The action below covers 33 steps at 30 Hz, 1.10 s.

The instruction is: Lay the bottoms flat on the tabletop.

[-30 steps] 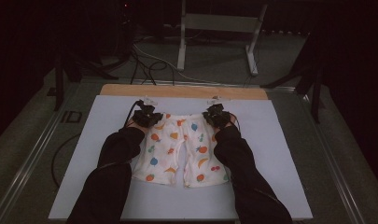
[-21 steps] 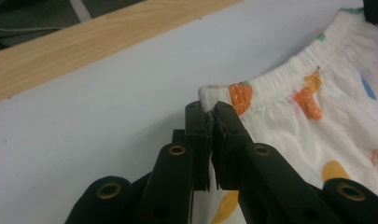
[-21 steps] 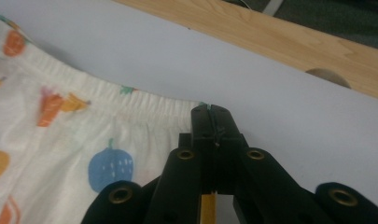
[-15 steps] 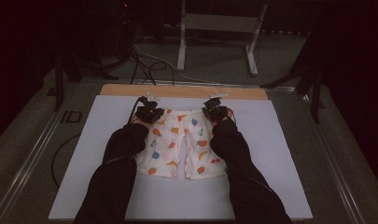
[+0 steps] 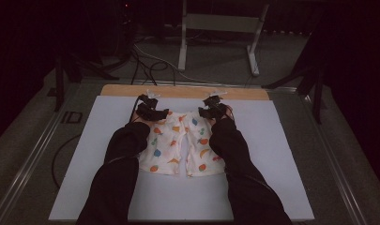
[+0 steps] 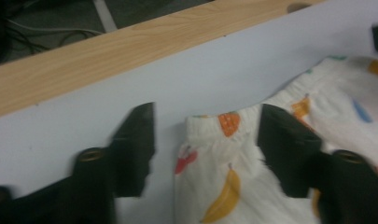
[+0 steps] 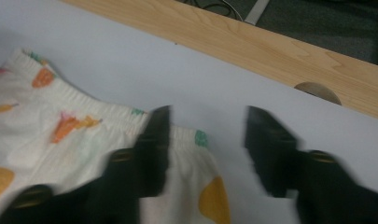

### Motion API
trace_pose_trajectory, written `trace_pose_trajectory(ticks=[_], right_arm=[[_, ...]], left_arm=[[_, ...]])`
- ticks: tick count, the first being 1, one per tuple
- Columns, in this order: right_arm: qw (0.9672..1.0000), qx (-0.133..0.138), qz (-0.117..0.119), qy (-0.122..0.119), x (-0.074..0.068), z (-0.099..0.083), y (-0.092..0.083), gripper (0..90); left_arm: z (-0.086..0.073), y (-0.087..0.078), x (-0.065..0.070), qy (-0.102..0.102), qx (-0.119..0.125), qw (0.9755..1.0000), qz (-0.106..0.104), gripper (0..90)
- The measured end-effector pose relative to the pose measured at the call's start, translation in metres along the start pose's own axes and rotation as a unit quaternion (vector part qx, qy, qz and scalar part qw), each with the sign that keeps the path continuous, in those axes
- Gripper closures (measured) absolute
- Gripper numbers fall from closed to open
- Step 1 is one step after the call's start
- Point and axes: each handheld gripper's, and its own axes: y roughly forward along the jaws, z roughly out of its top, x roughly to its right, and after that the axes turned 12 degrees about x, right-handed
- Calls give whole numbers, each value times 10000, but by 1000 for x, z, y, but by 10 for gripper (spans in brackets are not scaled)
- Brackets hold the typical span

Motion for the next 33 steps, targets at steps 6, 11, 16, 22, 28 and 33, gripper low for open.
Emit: trace_pose_trajectory(ticks=[6, 11, 16, 22, 28, 33], right_arm=[[10000, -10, 2, -60, 2, 1, -5, 281], [9995, 98, 311, 53, 6, 6, -16, 137], [9980, 165, 617, 22, 2, 10, -28, 115], [9960, 179, 879, 8, -3, 13, -36, 113], [9946, 235, 995, -185, -11, 13, -43, 84], [9908, 167, 1289, -383, -19, 13, -45, 83]], left_arm=[[2, -4, 6, 22, -30, 9990, -440, 124], [2, -7, 11, -48, -159, 9965, -824, 23], [3, -14, 17, 91, -217, 9944, -1031, 2], [5, -27, 18, 139, -186, 9906, -1350, 1], [5, -40, 20, 231, -164, 9872, -1570, 0], [5, -50, 20, 254, -123, 9869, -1589, 0]])
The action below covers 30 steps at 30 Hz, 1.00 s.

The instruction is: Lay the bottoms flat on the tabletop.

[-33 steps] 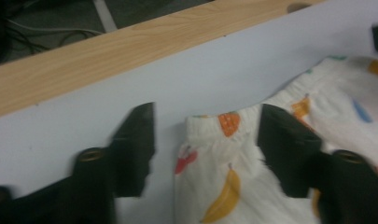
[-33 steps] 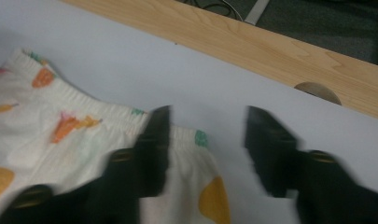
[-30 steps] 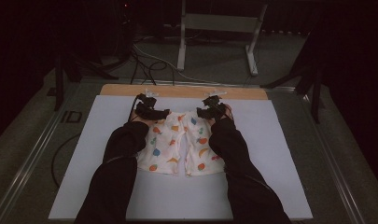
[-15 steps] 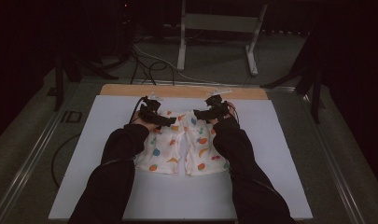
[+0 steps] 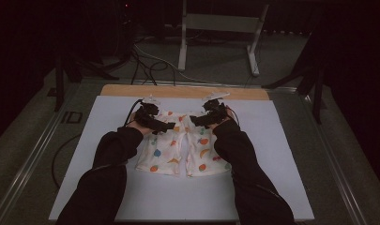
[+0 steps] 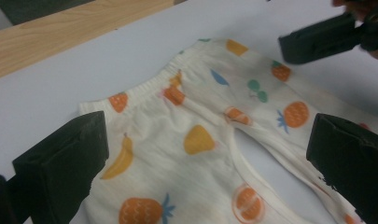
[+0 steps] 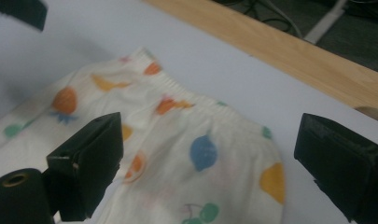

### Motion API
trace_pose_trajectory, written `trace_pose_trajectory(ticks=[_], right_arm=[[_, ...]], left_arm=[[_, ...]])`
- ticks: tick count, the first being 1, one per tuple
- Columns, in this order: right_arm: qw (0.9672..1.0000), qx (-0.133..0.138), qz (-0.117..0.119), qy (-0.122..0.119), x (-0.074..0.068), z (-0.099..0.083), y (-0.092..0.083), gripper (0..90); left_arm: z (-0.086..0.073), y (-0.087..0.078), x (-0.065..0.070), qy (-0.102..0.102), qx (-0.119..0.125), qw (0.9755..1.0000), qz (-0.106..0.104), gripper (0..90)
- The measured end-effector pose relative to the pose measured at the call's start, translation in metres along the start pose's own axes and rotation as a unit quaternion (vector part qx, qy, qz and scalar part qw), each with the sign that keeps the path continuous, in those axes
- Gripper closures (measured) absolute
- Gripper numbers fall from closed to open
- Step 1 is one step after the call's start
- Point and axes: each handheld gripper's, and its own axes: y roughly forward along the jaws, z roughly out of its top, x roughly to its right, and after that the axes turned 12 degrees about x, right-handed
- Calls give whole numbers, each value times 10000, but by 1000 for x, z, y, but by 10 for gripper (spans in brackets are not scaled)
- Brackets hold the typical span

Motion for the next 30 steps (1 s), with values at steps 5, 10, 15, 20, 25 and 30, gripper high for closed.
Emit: trace_pose_trajectory(ticks=[5, 10, 15, 20, 25, 30], right_arm=[[9998, -57, 207, 22, -5, 0, -1, 83], [9995, -34, 299, 4, -9, -1, -8, 84], [9989, 6, 466, -21, -14, -3, -18, 84], [9983, 75, 569, 39, -21, -11, -28, 87], [9976, -59, 688, -86, -30, -24, -36, 87], [9961, -66, 848, -221, -43, -40, -46, 87]], left_arm=[[-2, -5, 5, 82, -38, 9999, -104, 0], [-4, -13, 13, 119, -5, 9996, -244, 0], [-9, -22, 22, 160, 9, 9991, -387, 0], [-17, -32, 29, 156, 16, 9986, -502, 0], [-27, -38, 38, 241, -61, 9980, -584, 0], [-37, -40, 47, 260, -131, 9970, -718, 0]])
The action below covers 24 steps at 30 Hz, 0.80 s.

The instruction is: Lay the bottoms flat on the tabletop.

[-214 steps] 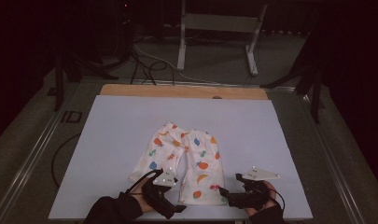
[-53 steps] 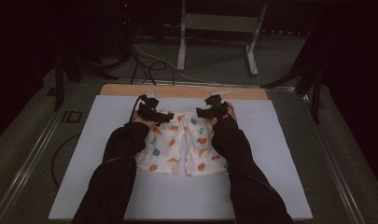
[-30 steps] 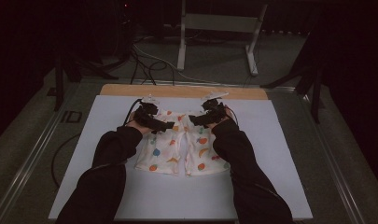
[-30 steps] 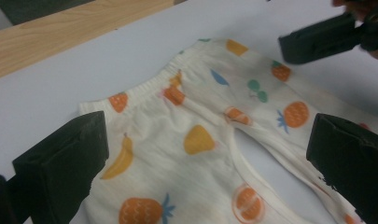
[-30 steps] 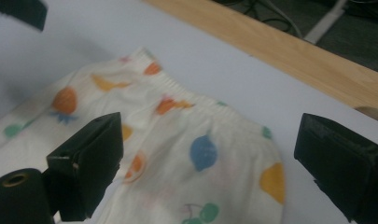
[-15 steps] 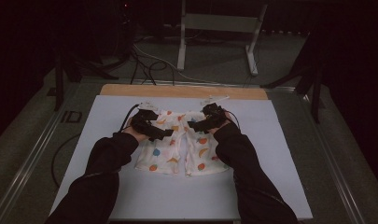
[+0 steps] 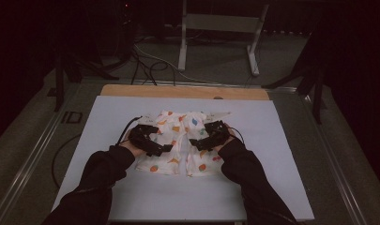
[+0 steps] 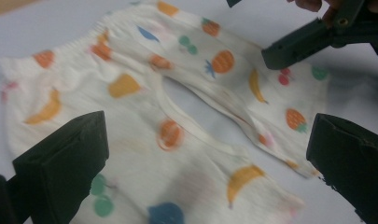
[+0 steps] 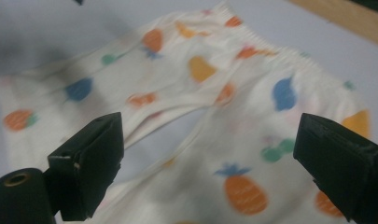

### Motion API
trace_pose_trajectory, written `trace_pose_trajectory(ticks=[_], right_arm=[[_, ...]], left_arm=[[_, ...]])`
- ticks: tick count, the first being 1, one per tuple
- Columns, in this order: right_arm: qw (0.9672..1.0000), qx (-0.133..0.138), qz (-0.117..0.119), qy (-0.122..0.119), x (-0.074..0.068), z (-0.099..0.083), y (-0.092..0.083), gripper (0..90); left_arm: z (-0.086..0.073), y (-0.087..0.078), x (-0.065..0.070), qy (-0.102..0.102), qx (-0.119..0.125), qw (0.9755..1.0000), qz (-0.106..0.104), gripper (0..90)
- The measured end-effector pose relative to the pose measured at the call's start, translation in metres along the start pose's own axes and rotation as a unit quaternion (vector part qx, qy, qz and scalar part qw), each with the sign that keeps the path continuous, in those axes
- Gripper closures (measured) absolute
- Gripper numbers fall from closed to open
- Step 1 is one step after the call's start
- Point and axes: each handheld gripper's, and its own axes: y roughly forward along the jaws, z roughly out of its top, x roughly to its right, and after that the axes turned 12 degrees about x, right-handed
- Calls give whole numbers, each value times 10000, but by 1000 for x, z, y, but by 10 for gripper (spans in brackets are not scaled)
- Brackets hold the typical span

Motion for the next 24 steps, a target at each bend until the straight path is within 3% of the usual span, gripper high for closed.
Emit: trace_pose_trajectory(ticks=[7, 12, 20, 24], right_arm=[[9998, 9, 174, -59, -18, -20, -9, 87], [9995, -73, 291, -135, -35, -34, -16, 87], [9982, 26, 540, -267, -54, -44, -31, 88], [9975, -30, 649, -289, -64, -50, -37, 96]], left_arm=[[-15, -4, 11, 78, -37, 10000, -23, 0], [-27, -10, 23, 169, -158, 9996, -179, 0], [-49, -24, 43, 318, -185, 9991, -188, 0], [-57, -30, 48, 288, -96, 9993, -217, 0]])
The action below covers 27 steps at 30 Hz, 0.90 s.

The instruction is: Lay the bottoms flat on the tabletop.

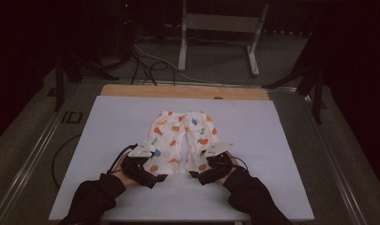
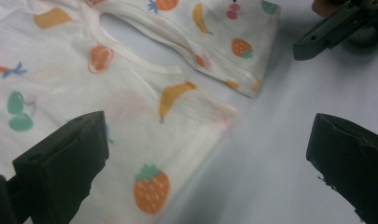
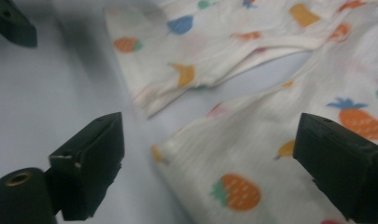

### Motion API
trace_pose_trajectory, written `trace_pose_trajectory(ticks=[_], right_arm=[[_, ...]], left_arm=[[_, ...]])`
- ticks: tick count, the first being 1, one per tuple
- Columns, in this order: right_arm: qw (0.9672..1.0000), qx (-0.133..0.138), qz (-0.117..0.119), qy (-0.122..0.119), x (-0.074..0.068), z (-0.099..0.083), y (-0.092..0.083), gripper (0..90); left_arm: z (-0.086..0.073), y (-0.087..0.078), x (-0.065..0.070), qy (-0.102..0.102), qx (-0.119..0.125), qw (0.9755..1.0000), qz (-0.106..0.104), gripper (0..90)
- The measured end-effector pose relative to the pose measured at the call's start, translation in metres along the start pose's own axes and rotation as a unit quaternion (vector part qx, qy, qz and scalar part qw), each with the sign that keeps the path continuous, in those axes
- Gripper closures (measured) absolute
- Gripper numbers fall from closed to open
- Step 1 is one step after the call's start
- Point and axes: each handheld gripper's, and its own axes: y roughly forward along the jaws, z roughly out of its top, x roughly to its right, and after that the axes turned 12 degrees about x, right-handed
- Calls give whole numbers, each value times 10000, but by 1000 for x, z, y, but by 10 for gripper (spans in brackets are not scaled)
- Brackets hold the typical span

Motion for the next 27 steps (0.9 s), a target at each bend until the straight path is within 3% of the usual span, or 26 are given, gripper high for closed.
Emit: trace_pose_trajectory(ticks=[5, 15, 21, 27], right_arm=[[9999, -38, 45, -81, -7, -8, -6, 96], [9993, 223, 287, -46, -9, -21, -29, 95], [9993, 335, 133, -116, -9, -30, -45, 95], [9991, 414, -97, 85, 1, -43, -69, 95]], left_arm=[[-12, -11, 8, -3, 66, 10000, -36, 0], [-31, -30, 18, 91, -152, 9998, -15, 0], [-39, -41, 16, 36, -162, 9998, 103, 0], [-48, -53, 12, -26, -175, 9995, 248, 0]])
